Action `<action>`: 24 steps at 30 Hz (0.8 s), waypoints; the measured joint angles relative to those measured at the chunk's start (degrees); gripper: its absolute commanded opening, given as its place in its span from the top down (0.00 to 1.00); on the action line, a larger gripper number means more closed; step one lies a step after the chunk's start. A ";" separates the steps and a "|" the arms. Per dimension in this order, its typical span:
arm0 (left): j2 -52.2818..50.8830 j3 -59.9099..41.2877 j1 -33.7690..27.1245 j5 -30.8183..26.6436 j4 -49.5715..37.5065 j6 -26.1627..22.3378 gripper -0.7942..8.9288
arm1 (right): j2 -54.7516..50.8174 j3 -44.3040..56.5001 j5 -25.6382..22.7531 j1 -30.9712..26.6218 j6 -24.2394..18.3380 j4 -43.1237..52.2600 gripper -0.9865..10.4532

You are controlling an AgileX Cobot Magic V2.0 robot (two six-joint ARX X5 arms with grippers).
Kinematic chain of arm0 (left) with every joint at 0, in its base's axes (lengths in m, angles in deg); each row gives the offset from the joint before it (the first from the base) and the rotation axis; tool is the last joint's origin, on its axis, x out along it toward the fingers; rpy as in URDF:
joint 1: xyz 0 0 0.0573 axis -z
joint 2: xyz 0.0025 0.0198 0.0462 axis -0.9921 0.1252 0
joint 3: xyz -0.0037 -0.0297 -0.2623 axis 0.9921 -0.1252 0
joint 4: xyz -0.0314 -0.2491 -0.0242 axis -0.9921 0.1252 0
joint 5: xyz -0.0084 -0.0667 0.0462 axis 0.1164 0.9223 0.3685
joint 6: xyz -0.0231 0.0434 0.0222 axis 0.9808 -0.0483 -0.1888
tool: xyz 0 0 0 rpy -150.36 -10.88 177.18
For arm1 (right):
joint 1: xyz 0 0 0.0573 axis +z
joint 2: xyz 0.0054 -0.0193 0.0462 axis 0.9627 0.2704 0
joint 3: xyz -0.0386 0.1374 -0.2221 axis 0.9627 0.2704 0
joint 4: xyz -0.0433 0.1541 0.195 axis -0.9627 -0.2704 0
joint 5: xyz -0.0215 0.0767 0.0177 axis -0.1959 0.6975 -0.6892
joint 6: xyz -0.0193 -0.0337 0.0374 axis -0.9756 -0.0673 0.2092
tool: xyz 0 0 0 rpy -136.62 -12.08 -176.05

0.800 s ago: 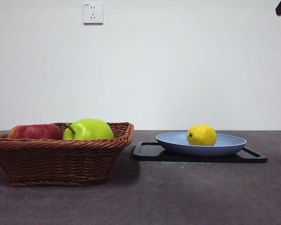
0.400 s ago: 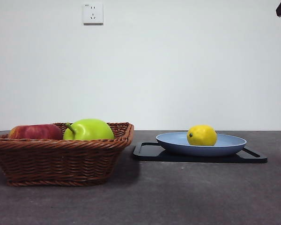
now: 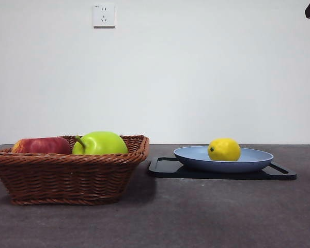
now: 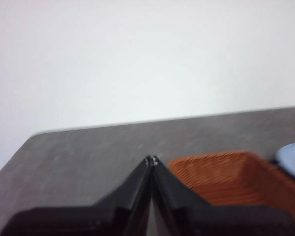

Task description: Take the lemon from the basket,put the lemon in the plate,hand out the plate

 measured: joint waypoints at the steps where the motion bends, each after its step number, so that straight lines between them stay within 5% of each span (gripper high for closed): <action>1: -0.04 -1.81 -1.42 0.52 -0.39 0.00 0.91 | -0.04 0.00 0.04 0.00 0.09 0.00 0.91; 13: -0.15 -16.06 -8.83 2.51 -5.09 3.63 0.91 | 0.00 0.00 -0.04 0.00 0.13 0.31 0.91; 24: -0.20 -16.15 -12.48 2.73 -4.24 5.01 0.91 | 0.00 0.00 -0.02 0.00 0.13 0.33 0.91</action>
